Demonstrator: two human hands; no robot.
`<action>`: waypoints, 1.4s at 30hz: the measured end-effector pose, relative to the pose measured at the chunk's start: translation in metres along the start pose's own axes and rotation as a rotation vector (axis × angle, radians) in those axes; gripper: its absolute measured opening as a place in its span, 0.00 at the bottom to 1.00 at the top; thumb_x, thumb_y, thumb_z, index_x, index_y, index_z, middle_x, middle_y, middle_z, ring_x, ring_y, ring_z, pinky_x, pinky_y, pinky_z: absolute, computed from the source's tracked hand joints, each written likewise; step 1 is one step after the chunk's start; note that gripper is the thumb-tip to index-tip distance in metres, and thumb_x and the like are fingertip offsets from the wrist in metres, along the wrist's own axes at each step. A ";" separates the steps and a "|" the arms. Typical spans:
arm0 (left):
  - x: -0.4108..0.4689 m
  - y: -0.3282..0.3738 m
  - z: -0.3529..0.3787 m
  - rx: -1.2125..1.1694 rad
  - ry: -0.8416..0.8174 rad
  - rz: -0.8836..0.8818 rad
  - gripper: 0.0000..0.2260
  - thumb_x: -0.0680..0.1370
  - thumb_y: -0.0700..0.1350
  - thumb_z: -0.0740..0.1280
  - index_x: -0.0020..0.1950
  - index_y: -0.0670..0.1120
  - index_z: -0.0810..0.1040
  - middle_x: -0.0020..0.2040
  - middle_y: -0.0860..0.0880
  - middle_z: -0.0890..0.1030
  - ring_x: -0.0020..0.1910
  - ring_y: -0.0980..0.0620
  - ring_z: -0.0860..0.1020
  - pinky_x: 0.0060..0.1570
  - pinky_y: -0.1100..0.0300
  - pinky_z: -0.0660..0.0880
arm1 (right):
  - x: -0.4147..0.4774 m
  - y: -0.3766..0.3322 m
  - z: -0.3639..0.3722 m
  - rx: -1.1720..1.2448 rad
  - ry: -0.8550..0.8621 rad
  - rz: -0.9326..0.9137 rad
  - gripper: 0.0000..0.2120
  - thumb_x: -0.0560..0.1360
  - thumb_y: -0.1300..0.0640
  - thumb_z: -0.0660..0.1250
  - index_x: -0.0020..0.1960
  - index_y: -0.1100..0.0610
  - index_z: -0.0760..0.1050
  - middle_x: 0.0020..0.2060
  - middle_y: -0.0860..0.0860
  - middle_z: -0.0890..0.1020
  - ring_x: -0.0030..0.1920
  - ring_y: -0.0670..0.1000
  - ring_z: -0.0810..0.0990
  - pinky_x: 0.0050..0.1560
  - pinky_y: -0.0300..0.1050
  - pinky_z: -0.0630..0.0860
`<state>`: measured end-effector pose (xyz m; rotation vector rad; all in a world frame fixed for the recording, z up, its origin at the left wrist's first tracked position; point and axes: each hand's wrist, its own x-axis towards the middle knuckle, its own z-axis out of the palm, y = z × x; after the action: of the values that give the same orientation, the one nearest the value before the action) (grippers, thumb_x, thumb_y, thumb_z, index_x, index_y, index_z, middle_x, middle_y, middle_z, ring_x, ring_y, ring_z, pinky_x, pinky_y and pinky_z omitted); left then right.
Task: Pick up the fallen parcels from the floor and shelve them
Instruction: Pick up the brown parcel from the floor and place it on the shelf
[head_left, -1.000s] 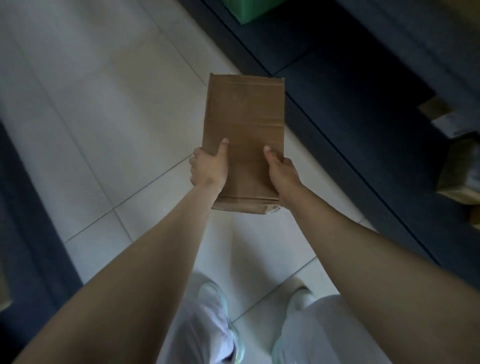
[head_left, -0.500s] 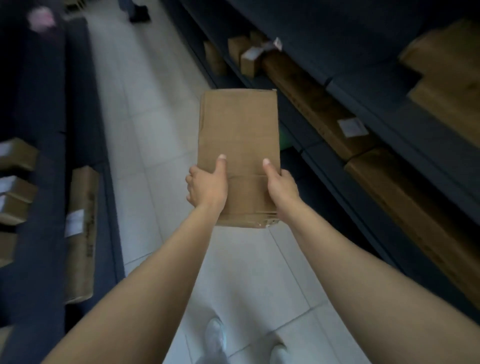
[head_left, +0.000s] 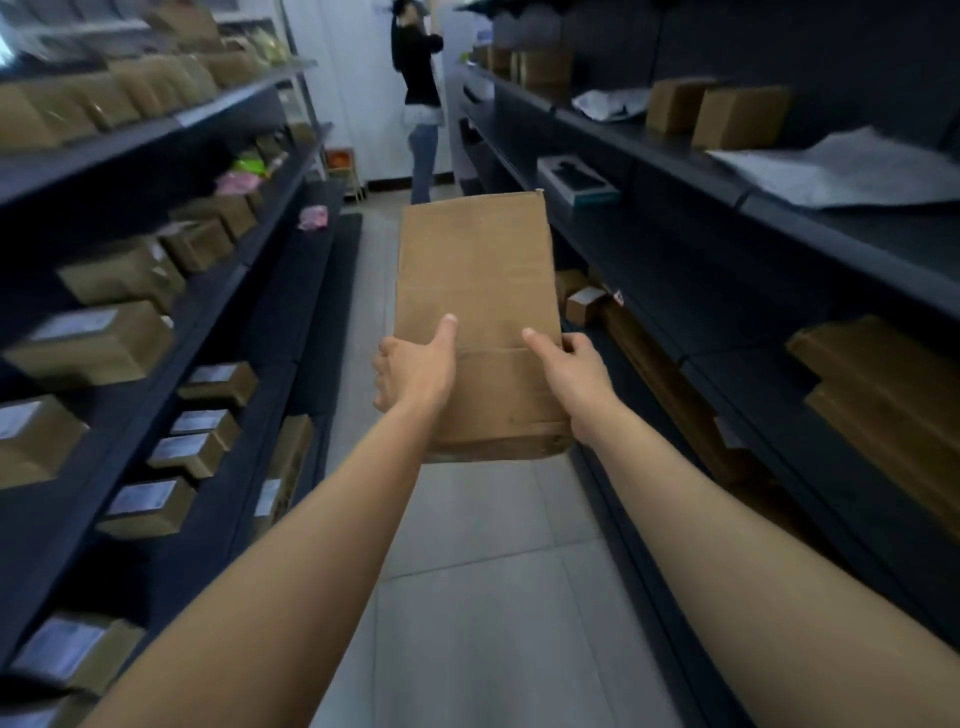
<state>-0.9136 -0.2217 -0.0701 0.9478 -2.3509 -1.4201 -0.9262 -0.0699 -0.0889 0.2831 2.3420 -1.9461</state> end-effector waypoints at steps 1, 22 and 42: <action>0.000 0.004 -0.007 -0.008 0.003 -0.015 0.42 0.74 0.66 0.61 0.77 0.40 0.54 0.76 0.39 0.61 0.72 0.37 0.64 0.71 0.42 0.59 | -0.003 -0.007 -0.002 0.006 -0.026 -0.009 0.29 0.74 0.38 0.66 0.68 0.52 0.68 0.65 0.55 0.72 0.59 0.54 0.74 0.60 0.54 0.74; 0.002 0.001 -0.097 -0.002 -0.042 -0.071 0.47 0.70 0.67 0.66 0.77 0.41 0.54 0.75 0.38 0.62 0.71 0.36 0.64 0.70 0.40 0.62 | -0.048 -0.046 0.038 0.019 -0.209 -0.028 0.25 0.73 0.37 0.64 0.68 0.40 0.65 0.65 0.55 0.72 0.63 0.58 0.72 0.66 0.62 0.71; 0.005 -0.023 -0.141 0.230 -0.275 -0.047 0.39 0.70 0.71 0.61 0.72 0.45 0.68 0.69 0.40 0.71 0.65 0.37 0.71 0.66 0.42 0.68 | -0.073 -0.061 0.065 0.037 -0.390 0.183 0.38 0.71 0.27 0.59 0.66 0.55 0.74 0.45 0.57 0.86 0.38 0.56 0.87 0.33 0.45 0.82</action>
<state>-0.8369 -0.3312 -0.0193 0.9195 -2.7588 -1.3977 -0.8704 -0.1505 -0.0291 0.1018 1.9636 -1.7720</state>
